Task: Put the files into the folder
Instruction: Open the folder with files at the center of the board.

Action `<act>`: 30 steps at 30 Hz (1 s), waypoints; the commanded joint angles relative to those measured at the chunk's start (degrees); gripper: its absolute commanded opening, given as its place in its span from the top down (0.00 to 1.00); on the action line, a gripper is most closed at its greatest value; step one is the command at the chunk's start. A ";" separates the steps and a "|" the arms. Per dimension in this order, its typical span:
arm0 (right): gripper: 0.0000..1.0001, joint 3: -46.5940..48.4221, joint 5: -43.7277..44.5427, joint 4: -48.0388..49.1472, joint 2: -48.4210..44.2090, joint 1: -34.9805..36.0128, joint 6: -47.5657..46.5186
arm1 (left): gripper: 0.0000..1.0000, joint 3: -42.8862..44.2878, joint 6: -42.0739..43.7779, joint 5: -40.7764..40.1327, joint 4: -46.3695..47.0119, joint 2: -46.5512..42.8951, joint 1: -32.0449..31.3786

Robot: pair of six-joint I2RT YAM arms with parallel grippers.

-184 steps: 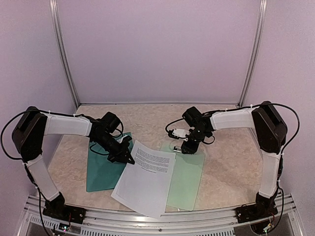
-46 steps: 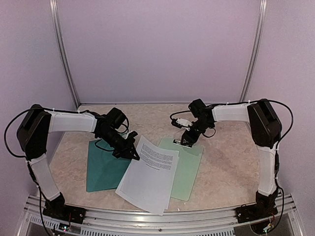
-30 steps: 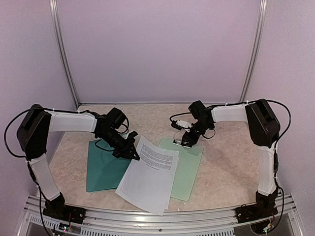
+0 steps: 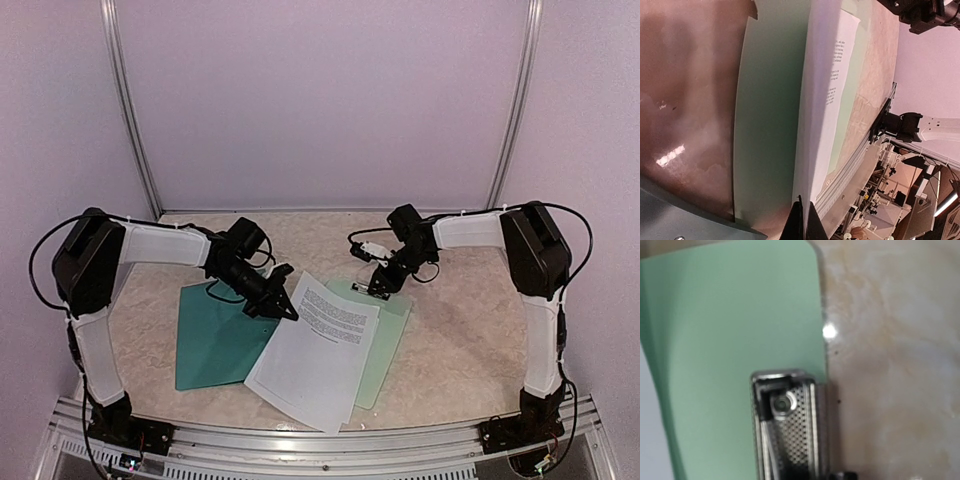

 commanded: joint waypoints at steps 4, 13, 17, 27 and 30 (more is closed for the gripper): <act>1.00 -1.49 -2.31 -2.31 0.32 -0.26 3.02 | 1.00 4.09 -0.11 7.98 4.08 5.38 0.57; 1.00 -0.89 -2.86 -2.94 -0.07 -0.28 3.57 | 1.00 8.64 -1.09 10.70 4.86 10.76 0.99; 1.00 -0.93 -3.19 -3.05 -0.27 -0.23 3.63 | 1.00 9.81 -2.57 10.90 4.62 12.33 1.70; 1.00 -0.75 -3.03 -3.00 -1.00 -0.28 4.04 | 1.00 10.51 -4.24 15.23 5.23 15.58 2.11; 1.00 -0.56 -2.94 -3.11 -1.46 -0.22 4.05 | 1.00 10.75 -4.43 15.53 4.94 16.30 1.84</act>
